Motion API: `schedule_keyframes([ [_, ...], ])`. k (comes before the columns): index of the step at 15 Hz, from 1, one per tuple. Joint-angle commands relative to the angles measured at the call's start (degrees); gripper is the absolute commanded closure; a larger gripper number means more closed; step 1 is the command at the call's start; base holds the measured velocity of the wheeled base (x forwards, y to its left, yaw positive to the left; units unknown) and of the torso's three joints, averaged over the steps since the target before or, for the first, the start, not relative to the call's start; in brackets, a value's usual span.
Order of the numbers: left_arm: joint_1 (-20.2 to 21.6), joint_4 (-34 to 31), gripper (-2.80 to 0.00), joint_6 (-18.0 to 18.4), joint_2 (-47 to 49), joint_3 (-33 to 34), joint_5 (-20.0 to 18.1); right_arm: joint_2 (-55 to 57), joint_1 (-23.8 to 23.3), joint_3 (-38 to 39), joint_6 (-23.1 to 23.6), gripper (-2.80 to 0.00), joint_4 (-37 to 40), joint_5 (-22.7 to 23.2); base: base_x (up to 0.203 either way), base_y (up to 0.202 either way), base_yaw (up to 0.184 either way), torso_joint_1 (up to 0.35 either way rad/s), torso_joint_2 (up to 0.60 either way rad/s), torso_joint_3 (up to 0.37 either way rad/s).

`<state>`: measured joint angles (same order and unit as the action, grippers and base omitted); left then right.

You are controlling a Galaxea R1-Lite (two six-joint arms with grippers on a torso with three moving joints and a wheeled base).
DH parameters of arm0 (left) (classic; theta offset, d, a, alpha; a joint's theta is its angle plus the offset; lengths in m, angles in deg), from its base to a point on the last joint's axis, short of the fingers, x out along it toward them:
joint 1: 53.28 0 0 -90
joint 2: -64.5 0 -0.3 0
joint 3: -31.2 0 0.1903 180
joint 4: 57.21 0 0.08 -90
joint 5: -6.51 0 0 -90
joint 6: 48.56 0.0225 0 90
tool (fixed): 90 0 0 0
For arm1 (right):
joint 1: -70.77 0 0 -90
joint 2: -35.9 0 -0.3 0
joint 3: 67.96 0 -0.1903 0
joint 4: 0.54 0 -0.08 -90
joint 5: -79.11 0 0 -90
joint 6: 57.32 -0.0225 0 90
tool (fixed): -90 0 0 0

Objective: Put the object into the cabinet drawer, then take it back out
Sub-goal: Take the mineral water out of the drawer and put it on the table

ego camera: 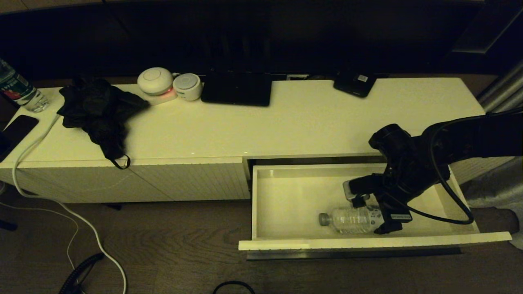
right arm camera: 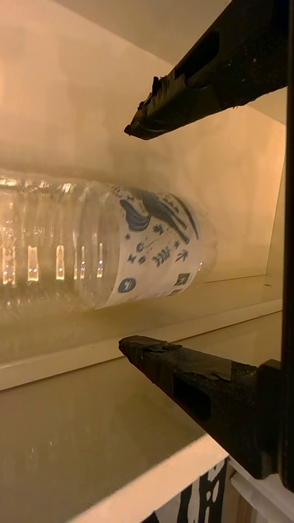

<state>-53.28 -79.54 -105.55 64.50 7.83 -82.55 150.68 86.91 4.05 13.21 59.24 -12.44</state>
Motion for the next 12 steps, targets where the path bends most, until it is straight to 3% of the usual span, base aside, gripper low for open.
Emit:
schedule_keyframes([
  [1,0.00,0.02,0.00,-0.31,-0.09,0.00,0.03,0.70,0.03,-0.01,0.39,-2.80,0.15,0.05,0.000,0.000,0.000,0.000,0.00,0.000],
  [12,0.00,0.02,0.00,-0.31,-0.09,0.00,0.03,1.47,-0.06,-0.45,0.39,-2.80,0.00,0.05,0.000,0.000,0.000,0.000,0.00,0.000],
])
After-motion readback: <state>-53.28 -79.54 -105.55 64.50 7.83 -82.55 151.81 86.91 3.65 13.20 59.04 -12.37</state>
